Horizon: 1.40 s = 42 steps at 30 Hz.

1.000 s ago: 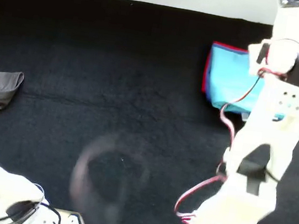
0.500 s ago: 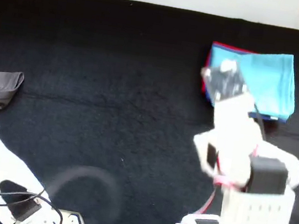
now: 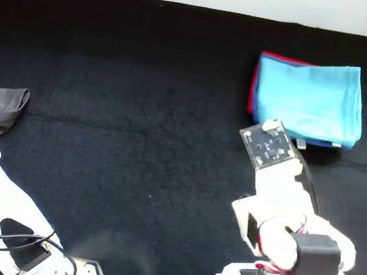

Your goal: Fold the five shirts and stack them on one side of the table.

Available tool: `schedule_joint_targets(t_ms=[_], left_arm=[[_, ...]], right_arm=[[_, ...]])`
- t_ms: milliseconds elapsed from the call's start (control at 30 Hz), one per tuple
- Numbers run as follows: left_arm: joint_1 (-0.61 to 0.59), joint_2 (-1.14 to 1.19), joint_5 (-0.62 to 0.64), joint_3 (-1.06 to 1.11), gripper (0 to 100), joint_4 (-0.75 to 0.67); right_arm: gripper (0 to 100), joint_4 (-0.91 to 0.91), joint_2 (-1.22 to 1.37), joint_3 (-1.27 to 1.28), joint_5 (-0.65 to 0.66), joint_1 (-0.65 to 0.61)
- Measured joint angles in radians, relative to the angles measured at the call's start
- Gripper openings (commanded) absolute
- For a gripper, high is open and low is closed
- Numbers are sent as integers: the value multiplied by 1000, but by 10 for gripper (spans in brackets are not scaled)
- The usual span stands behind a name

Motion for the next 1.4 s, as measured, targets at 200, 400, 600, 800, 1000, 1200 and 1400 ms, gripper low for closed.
schedule_joint_targets(t_ms=[200,400,600,800,1000,1200,1400], left_arm=[[26,-48,25,-101,8,138],[104,-276,51,-46,8,157],[304,-615,51,178,8,158],[603,-1019,52,379,8,164],[858,-1275,150,543,8,164],[974,-1378,235,562,8,164],[982,-1462,244,543,8,166]], right_arm=[[231,0,-21,0,0,0],[231,0,-21,0,0,0],[231,0,-21,0,0,0],[231,0,-21,0,0,0],[231,0,-21,0,0,0],[231,0,-21,0,0,0],[231,0,-21,3,0,0]])
